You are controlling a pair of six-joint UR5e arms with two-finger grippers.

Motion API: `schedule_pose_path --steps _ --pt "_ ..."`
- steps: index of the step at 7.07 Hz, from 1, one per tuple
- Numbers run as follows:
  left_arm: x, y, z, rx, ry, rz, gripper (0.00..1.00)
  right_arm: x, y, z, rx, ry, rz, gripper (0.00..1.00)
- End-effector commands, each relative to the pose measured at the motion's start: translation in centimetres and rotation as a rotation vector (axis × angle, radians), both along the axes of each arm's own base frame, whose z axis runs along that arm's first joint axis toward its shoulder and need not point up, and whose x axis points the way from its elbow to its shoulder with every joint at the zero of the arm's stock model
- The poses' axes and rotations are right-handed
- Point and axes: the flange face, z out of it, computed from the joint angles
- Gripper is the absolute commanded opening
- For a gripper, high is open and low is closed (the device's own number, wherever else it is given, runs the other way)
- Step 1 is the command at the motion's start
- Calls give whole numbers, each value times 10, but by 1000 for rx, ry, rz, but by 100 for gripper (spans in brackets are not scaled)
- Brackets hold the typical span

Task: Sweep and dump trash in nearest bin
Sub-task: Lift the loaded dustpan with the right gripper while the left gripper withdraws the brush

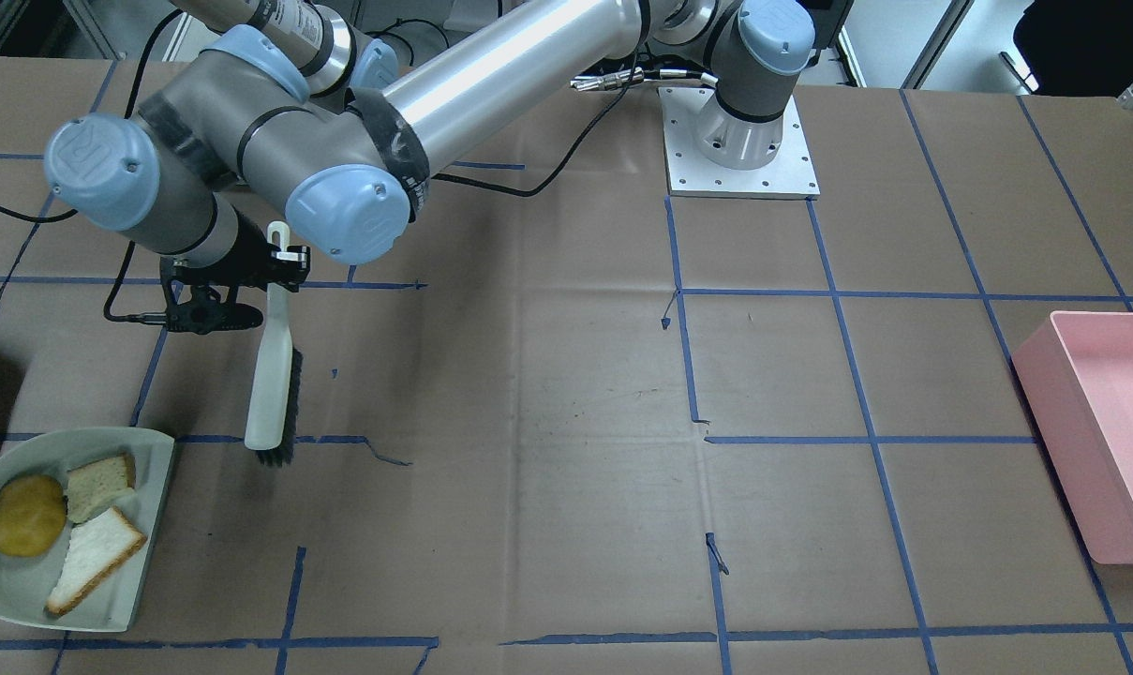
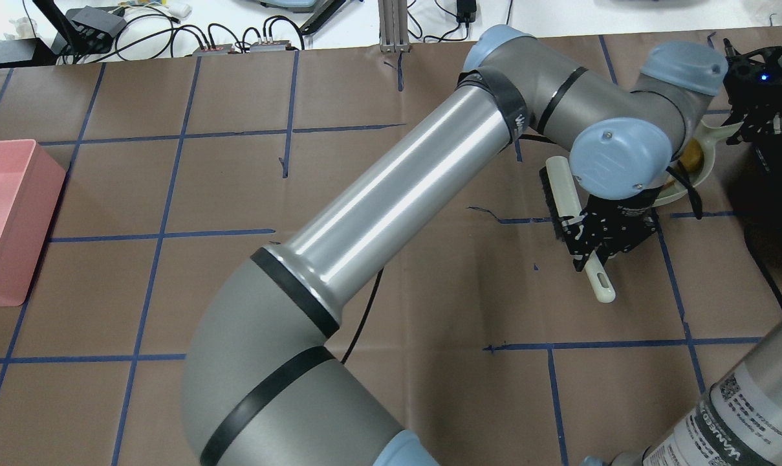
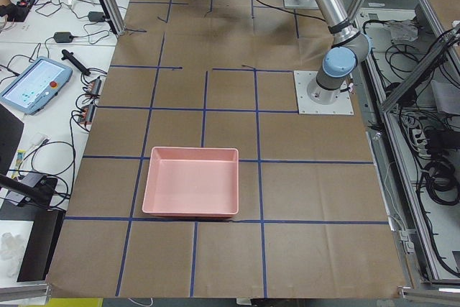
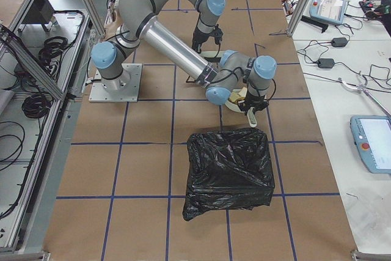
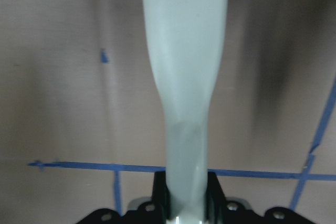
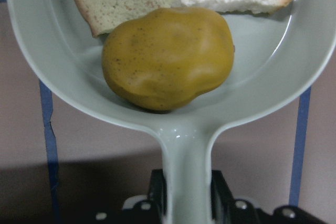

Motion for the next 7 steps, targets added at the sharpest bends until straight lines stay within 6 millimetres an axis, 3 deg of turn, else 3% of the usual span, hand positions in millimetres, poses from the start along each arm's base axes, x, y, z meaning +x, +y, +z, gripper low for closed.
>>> schedule_pose_path --steps 1,3,5,7 --pt "56 23 6 15 -8 8 0 8 -3 0 -5 -14 11 0" --pt "89 60 0 5 5 -1 0 16 -4 1 -3 -22 20 0" --pt "135 107 -4 -20 33 -17 0 19 -4 6 -21 -45 22 0" --pt "181 158 -15 -84 69 -34 0 26 2 30 -30 -77 19 0"
